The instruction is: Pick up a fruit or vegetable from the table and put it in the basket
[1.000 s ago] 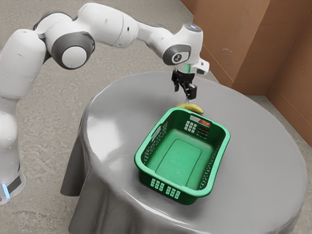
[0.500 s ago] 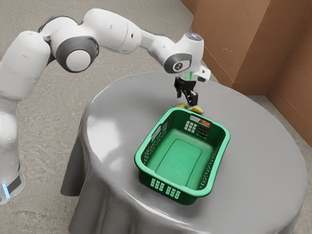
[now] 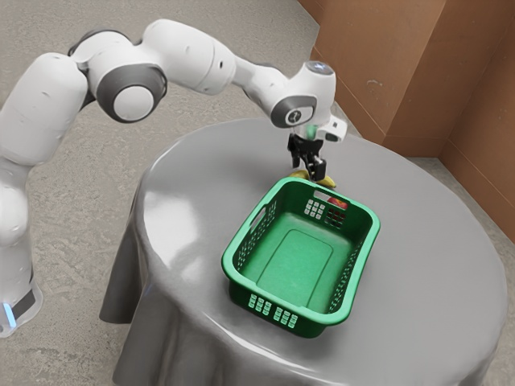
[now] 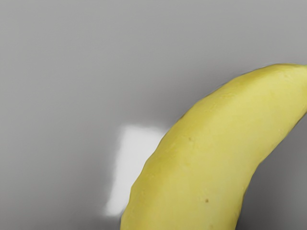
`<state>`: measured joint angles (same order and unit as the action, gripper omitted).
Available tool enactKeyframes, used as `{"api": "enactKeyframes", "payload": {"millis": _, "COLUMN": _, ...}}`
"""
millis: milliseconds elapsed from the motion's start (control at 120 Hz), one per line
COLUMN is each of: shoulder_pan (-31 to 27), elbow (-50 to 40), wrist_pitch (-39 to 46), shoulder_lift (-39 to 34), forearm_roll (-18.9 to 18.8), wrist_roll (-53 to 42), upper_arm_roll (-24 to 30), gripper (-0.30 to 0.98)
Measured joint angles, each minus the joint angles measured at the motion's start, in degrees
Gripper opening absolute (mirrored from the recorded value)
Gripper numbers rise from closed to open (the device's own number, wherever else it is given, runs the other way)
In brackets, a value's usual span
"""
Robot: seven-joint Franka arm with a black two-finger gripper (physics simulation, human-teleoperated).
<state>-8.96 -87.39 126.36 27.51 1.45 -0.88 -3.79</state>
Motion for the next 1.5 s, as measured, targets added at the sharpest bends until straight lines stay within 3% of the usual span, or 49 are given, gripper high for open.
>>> {"api": "enactKeyframes", "payload": {"millis": 83, "shoulder_pan": -0.05, "elbow": 0.00, "wrist_pitch": 0.09, "shoulder_lift": 0.18, "forearm_roll": 0.05, "wrist_roll": -0.04, "upper_arm_roll": 0.01, "gripper": 0.62}}
{"api": "enactKeyframes", "payload": {"millis": 233, "shoulder_pan": -0.39, "elbow": 0.00, "wrist_pitch": 0.20, "shoulder_lift": 0.22, "forearm_roll": 0.17, "wrist_roll": 0.03, "upper_arm_roll": 0.02, "gripper": 0.47}}
{"api": "enactKeyframes", "payload": {"millis": 417, "shoulder_pan": -0.45, "elbow": 0.00, "wrist_pitch": 0.77, "shoulder_lift": 0.26, "forearm_roll": 0.64, "wrist_roll": 0.20, "upper_arm_roll": 0.09, "gripper": 0.44}}
{"api": "enactKeyframes", "payload": {"millis": 583, "shoulder_pan": -0.51, "elbow": 0.00, "wrist_pitch": 1.57, "shoulder_lift": 0.17, "forearm_roll": 0.79, "wrist_roll": 0.39, "upper_arm_roll": 0.10, "gripper": 0.23}}
{"api": "enactKeyframes", "payload": {"millis": 833, "shoulder_pan": -0.93, "elbow": 0.01, "wrist_pitch": 2.56, "shoulder_lift": -0.55, "forearm_roll": 1.14, "wrist_roll": 0.92, "upper_arm_roll": 0.05, "gripper": 0.19}}
{"api": "enactKeyframes", "payload": {"millis": 1017, "shoulder_pan": -0.92, "elbow": -0.09, "wrist_pitch": 2.83, "shoulder_lift": -7.69, "forearm_roll": 0.82, "wrist_roll": 0.90, "upper_arm_roll": -0.93, "gripper": 0.16}}
{"api": "enactKeyframes", "payload": {"millis": 1217, "shoulder_pan": 1.90, "elbow": -8.09, "wrist_pitch": 2.75, "shoulder_lift": -24.31, "forearm_roll": 4.36, "wrist_roll": 1.08, "upper_arm_roll": -0.81, "gripper": 0.16}}
{"api": "enactKeyframes", "payload": {"millis": 1500, "shoulder_pan": 10.48, "elbow": -11.70, "wrist_pitch": 2.86, "shoulder_lift": -24.74, "forearm_roll": 10.92, "wrist_roll": 2.18, "upper_arm_roll": 0.40, "gripper": 0.16}}
